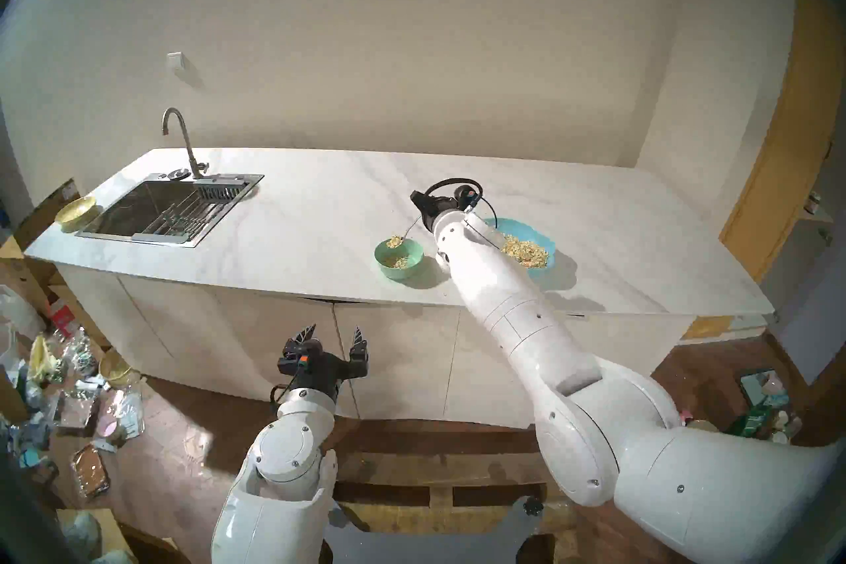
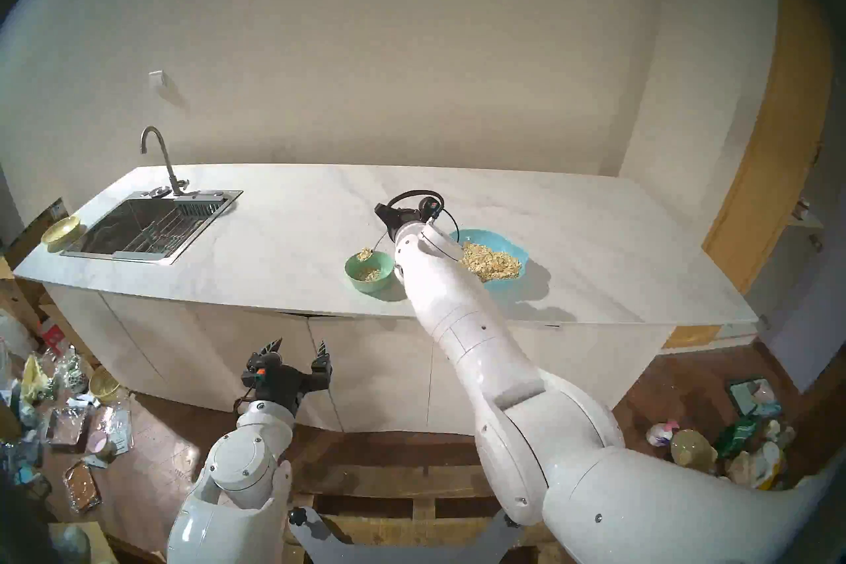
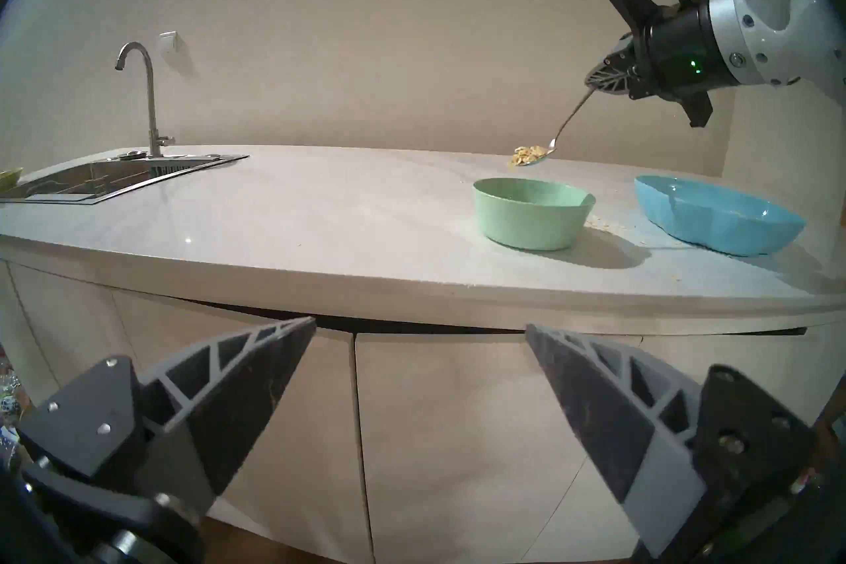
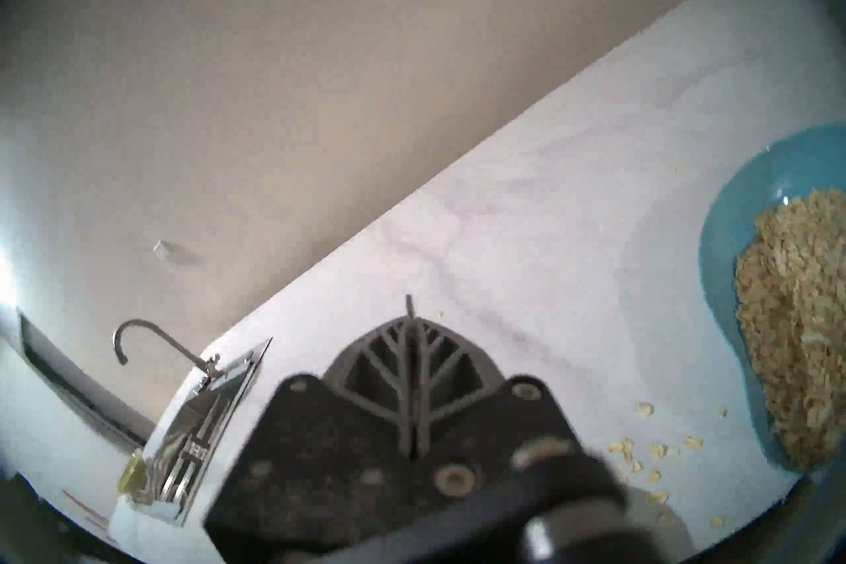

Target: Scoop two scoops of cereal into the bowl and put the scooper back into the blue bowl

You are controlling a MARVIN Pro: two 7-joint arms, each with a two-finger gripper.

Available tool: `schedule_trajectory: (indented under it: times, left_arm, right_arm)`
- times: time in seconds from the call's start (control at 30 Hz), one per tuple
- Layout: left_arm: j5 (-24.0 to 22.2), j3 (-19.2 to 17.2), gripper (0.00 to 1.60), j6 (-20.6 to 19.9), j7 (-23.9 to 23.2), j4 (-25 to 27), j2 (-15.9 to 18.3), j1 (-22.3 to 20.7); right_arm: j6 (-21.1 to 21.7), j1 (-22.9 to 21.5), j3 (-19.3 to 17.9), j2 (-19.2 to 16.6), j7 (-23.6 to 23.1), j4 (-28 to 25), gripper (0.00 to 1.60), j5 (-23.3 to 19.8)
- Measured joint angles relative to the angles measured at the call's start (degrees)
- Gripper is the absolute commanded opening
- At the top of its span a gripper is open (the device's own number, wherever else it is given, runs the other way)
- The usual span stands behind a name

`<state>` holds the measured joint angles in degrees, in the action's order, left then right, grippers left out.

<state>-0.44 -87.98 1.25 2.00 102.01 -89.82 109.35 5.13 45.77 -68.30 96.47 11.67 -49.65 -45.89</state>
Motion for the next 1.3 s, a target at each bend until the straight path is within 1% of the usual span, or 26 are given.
schedule_trajectory:
  times: [0.13,0.33,0.43,0.57,0.73,0.93,1.0,1.17,1.3]
  left_arm:
    - [0.0,0.0,1.6,0.0,0.0,0.0,0.0,0.0]
    - [0.0,0.0,1.6,0.0,0.0,0.0,0.0,0.0]
    - [0.0,0.0,1.6,0.0,0.0,0.0,0.01,0.0]
    - [0.0,0.0,1.6,0.0,0.0,0.01,0.01,0.01]
    - [0.0,0.0,1.6,0.0,0.0,0.01,0.01,0.01]
    - [0.0,0.0,1.6,0.0,0.0,0.01,0.01,0.0]
    - [0.0,0.0,1.6,0.0,0.0,0.01,0.01,0.0]
    - [0.0,0.0,1.6,0.0,0.0,-0.02,0.0,-0.01]
    - [0.0,0.0,1.6,0.0,0.01,-0.04,0.01,-0.01]
  right_arm:
    - [-1.63,-0.69,3.77,-1.18,-1.26,0.93,0.0,1.87]
    - [-3.88,-1.86,7.32,-2.98,-2.85,2.81,0.0,4.2]
    - [-5.67,-2.34,10.13,-3.93,-3.56,3.59,0.0,6.54]
    - [-7.45,-2.68,13.17,-4.82,-4.03,4.28,0.0,8.64]
    - [-9.09,-2.68,14.38,-5.54,-4.06,4.26,0.0,9.96]
    - [-9.54,-2.55,13.19,-5.85,-3.99,3.42,0.0,9.8]
    - [-9.36,-2.53,11.73,-5.67,-4.07,3.26,0.0,8.8]
    - [-8.22,-2.69,5.57,-5.72,-4.02,3.5,0.0,-1.89]
    - [-7.37,-3.05,1.69,-8.7,-3.64,3.97,0.0,-9.4]
